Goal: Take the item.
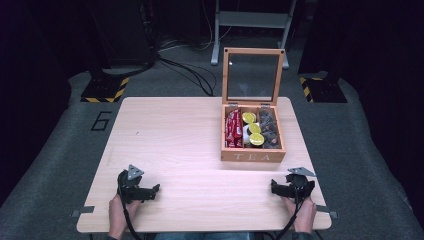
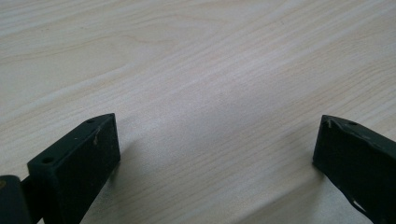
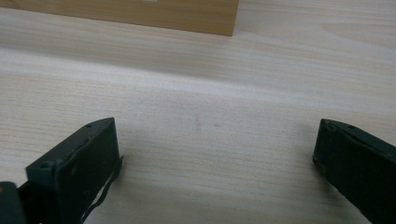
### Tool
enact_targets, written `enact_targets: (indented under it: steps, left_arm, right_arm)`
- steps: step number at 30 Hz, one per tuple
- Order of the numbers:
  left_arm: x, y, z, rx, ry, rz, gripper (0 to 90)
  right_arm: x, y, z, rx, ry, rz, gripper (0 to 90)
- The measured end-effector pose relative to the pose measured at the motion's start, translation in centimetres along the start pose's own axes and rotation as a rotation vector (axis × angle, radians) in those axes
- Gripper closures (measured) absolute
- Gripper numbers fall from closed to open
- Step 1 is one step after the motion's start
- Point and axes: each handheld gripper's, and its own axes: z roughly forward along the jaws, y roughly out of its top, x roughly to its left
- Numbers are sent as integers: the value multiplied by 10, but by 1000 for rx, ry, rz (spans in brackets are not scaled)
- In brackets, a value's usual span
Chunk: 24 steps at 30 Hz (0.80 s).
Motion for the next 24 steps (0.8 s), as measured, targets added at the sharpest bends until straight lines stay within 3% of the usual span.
enact_targets:
  steps: [12, 16, 24]
  left_arm:
    - [0, 0, 0, -8, 2, -1, 3]
    - [0, 0, 0, -7, 2, 1, 3]
    - [0, 0, 0, -9, 3, -1, 3]
  right_arm:
    - [-2, 1, -2, 25, 26, -25, 0]
    - [-1, 5, -6, 41, 56, -24, 0]
    - [6, 11, -13, 35, 83, -26, 0]
